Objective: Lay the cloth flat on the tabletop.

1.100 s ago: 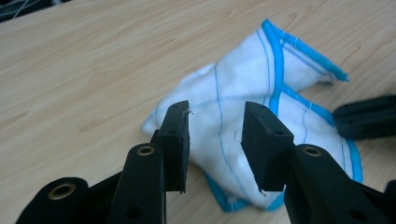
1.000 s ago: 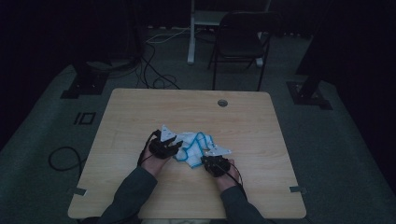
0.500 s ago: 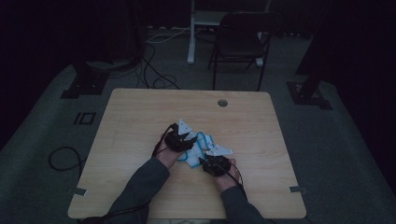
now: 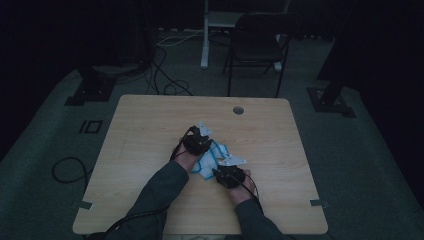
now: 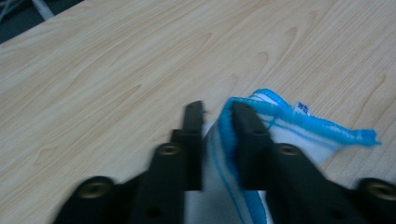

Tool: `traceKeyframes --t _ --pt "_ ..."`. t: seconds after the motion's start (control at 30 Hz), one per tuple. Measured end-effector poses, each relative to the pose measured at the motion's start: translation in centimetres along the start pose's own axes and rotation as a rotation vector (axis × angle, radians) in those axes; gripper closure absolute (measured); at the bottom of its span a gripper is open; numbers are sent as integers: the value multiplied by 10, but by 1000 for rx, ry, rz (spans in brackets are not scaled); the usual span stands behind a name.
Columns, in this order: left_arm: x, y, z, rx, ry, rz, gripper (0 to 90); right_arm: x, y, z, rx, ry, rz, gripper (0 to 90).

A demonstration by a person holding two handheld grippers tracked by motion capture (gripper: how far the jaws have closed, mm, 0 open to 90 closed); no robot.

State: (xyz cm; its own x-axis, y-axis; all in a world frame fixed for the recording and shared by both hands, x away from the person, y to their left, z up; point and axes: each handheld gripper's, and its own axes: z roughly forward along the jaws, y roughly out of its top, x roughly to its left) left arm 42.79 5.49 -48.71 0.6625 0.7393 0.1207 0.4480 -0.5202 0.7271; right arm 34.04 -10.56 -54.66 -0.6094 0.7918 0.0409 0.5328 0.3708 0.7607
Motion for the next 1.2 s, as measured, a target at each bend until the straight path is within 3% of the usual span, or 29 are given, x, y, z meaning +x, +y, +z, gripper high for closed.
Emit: traceKeyframes --t 0.17,0.4,0.67,0.93,1.2 --pt "10 2 -8 -19 22 -13 859 0 0 -2 7 0 -6 834" --pt "26 1 -18 -42 48 -58 861 -5 -1 -6 12 -41 -11 852" --pt "45 -4 -31 -65 73 -129 862 -20 -1 -17 -7 -98 5 856" --pt "58 -22 -40 -75 78 -187 860 -32 -1 -27 -29 -123 38 857" --pt "71 -50 -49 -63 91 -249 859 -30 -2 -36 -43 -128 26 857"
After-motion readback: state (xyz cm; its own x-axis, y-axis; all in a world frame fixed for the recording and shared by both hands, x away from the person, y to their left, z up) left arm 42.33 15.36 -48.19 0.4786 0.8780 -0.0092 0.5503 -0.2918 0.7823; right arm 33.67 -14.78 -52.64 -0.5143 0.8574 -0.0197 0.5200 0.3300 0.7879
